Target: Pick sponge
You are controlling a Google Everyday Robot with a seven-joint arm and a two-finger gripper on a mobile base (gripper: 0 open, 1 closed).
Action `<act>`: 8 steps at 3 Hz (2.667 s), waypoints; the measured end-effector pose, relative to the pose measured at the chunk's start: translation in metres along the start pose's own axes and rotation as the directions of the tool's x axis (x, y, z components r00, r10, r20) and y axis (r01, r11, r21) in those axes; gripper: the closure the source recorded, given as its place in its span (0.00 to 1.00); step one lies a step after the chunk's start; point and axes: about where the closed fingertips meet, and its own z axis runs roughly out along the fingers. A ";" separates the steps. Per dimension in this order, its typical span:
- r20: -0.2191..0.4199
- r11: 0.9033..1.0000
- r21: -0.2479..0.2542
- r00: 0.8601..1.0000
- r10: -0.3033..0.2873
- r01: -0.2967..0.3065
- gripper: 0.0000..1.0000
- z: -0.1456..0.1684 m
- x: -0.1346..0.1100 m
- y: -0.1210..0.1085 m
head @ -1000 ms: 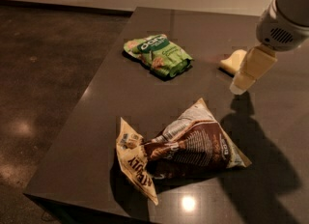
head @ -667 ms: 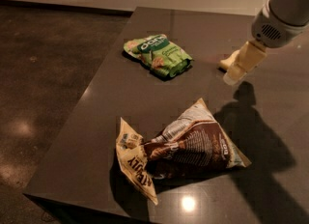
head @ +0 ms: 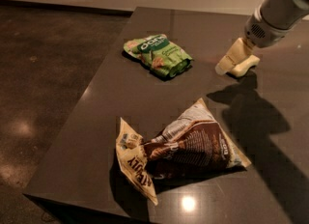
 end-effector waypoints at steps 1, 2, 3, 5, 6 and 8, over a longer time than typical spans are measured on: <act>0.001 0.998 -0.023 0.998 0.058 -0.058 0.00 0.026 -0.001 -0.012; 0.002 0.995 -0.041 0.996 0.089 -0.089 0.00 0.048 0.000 -0.020; 0.018 0.994 -0.036 0.994 0.104 -0.103 0.00 0.059 0.001 -0.030; 0.053 0.992 -0.026 0.991 0.124 -0.122 0.00 0.068 0.003 -0.049; 0.051 0.993 -0.033 0.992 0.118 -0.116 0.18 0.073 0.005 -0.052; 0.064 0.995 -0.046 0.994 0.089 -0.086 0.64 0.072 0.003 -0.050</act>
Offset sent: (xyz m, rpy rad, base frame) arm 0.0439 -0.0195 -0.0584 0.0971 0.0366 -0.0939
